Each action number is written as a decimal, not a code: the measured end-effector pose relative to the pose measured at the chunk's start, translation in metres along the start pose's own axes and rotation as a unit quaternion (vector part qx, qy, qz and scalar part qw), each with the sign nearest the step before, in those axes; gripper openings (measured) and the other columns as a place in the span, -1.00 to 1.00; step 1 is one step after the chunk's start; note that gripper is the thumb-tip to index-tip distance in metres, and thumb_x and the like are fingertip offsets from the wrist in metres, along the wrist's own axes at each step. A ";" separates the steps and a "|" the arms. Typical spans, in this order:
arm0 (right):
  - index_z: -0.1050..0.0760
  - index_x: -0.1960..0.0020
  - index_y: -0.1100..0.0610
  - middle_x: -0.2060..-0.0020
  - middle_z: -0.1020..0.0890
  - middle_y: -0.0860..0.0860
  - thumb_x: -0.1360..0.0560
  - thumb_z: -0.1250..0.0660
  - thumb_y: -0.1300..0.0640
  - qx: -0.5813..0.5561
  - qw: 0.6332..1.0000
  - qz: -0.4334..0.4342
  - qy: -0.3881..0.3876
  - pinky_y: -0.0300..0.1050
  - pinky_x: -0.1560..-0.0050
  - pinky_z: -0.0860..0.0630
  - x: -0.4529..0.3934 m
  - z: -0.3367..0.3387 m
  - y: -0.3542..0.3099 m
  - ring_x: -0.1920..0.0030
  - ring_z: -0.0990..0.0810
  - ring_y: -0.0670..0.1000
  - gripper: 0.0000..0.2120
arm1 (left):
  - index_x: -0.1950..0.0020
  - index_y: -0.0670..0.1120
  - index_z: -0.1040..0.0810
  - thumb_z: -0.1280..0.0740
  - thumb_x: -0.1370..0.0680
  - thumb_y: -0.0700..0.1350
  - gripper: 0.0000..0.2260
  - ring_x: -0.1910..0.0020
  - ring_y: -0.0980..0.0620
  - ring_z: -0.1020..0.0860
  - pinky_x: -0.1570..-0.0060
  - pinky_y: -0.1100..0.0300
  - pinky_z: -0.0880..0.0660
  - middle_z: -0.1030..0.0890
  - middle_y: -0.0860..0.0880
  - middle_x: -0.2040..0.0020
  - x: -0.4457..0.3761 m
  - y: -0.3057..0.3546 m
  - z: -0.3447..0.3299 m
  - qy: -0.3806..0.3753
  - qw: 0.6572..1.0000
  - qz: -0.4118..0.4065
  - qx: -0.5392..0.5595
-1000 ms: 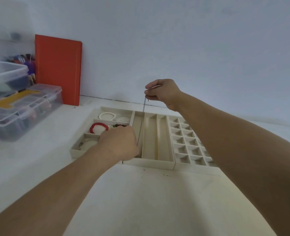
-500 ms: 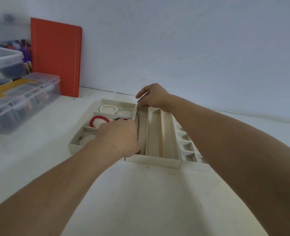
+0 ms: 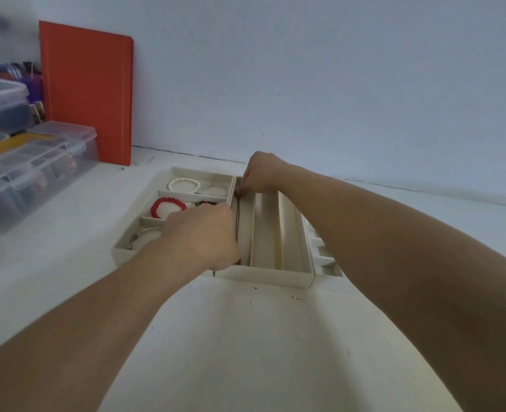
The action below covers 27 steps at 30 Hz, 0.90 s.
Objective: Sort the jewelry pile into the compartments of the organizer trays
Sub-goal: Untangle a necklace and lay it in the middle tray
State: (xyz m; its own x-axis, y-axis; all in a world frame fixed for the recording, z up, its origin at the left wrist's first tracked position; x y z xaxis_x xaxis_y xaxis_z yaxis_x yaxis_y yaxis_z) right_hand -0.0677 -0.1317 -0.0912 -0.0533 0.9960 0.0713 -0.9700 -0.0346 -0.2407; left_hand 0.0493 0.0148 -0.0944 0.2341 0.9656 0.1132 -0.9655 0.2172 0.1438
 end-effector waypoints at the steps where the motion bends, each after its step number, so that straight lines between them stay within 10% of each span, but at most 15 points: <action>1: -0.64 -0.01 0.10 0.12 -0.68 0.02 -0.30 -0.56 -0.06 -0.003 1.000 -0.001 0.010 -0.01 0.00 -0.65 -0.001 0.001 0.000 0.10 -0.66 0.05 -0.63 | 0.06 0.04 -0.60 -0.41 -0.41 -0.12 -0.86 0.25 0.05 -0.60 0.27 0.18 -0.46 -0.62 0.06 0.29 0.000 0.000 0.000 -0.002 1.000 0.001 0.001; 27: -0.49 0.13 0.09 0.28 -0.52 0.00 -0.35 -0.22 0.23 0.036 0.995 -0.008 0.090 -0.17 0.25 -0.41 0.008 0.029 0.000 0.32 -0.47 0.06 -0.86 | 0.27 -0.06 -0.47 -0.39 -0.38 -0.20 -0.89 0.40 0.03 -0.49 0.36 0.21 -0.36 -0.52 0.01 0.41 0.002 0.003 0.001 -0.009 1.000 0.003 0.021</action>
State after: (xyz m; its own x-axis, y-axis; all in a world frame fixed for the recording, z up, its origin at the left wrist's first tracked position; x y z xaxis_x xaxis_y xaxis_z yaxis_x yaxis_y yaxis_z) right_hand -0.0752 -0.1266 -0.0622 -0.0008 0.9948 -0.1020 -0.9851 -0.0184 -0.1712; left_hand 0.0467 0.0177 -0.0929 0.2310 0.9639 0.1324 -0.9614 0.2052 0.1834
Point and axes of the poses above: each hand's wrist, its own x-axis away from the middle knuckle, its own z-axis out of the back of the hand, y = z × x, the point moved 10 cm from there along -x, towards the middle knuckle
